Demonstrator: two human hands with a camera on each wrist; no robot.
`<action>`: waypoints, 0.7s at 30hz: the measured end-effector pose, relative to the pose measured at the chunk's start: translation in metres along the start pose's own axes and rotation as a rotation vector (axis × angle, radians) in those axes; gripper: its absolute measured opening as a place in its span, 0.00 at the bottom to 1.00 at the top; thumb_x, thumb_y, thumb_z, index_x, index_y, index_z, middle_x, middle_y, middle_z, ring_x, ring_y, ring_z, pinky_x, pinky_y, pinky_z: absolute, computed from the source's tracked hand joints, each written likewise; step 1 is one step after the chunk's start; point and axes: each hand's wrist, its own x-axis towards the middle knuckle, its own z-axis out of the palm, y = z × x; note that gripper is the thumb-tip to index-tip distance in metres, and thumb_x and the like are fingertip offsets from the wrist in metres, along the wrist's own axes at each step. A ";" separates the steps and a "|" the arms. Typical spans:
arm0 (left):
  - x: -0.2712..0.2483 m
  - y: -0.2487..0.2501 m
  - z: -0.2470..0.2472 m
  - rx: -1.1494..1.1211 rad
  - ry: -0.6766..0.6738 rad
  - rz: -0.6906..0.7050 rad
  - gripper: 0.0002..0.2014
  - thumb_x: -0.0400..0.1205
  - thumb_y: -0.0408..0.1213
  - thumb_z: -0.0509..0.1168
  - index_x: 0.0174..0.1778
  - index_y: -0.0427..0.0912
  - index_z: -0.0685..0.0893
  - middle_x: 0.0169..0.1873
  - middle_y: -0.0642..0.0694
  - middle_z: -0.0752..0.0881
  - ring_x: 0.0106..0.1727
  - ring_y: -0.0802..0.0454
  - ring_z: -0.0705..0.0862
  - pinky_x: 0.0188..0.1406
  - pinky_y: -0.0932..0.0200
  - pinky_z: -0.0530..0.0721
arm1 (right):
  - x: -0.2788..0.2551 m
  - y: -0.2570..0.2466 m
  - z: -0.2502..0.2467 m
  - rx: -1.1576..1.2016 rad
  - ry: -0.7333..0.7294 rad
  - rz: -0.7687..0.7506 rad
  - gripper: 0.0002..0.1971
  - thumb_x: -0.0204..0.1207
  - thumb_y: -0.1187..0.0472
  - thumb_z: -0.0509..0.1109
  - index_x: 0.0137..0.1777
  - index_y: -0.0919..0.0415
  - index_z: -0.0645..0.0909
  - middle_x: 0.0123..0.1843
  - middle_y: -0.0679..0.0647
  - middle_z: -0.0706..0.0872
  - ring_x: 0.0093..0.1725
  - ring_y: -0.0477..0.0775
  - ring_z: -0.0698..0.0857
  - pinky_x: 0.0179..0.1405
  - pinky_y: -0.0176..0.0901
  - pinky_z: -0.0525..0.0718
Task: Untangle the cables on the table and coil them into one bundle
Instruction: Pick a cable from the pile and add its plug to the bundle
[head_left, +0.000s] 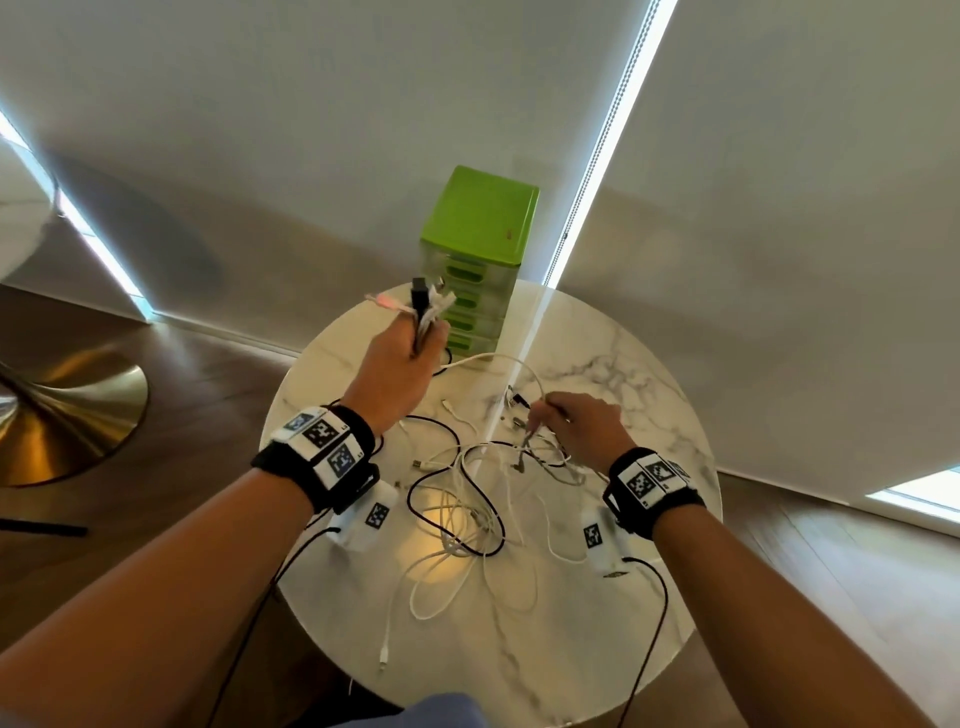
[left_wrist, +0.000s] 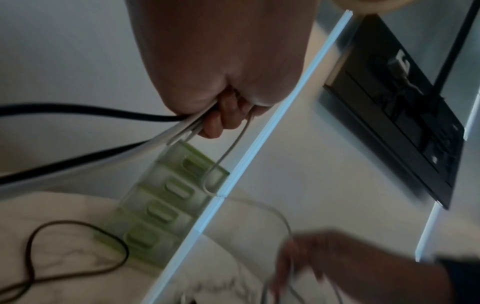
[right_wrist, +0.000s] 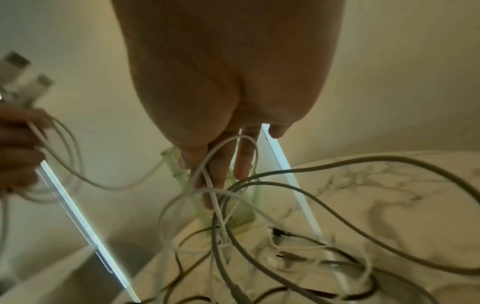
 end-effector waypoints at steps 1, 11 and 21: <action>-0.005 -0.001 0.008 0.012 -0.038 0.001 0.13 0.91 0.48 0.60 0.40 0.52 0.74 0.26 0.52 0.77 0.20 0.62 0.72 0.21 0.67 0.69 | 0.002 -0.006 -0.002 0.058 0.019 -0.011 0.19 0.86 0.39 0.57 0.45 0.44 0.87 0.37 0.37 0.89 0.44 0.44 0.88 0.64 0.64 0.77; -0.015 0.001 0.053 -0.038 -0.184 -0.111 0.11 0.91 0.50 0.59 0.51 0.49 0.82 0.32 0.52 0.80 0.33 0.58 0.78 0.30 0.73 0.73 | 0.000 -0.039 -0.009 0.076 0.054 -0.360 0.14 0.88 0.47 0.64 0.47 0.52 0.84 0.37 0.41 0.91 0.38 0.38 0.88 0.51 0.46 0.86; -0.006 -0.003 0.048 0.035 -0.173 -0.079 0.11 0.91 0.49 0.60 0.46 0.48 0.77 0.31 0.52 0.79 0.30 0.59 0.77 0.28 0.67 0.70 | -0.001 -0.038 0.005 0.127 -0.109 -0.323 0.08 0.87 0.52 0.67 0.53 0.55 0.84 0.44 0.49 0.91 0.42 0.47 0.86 0.48 0.42 0.85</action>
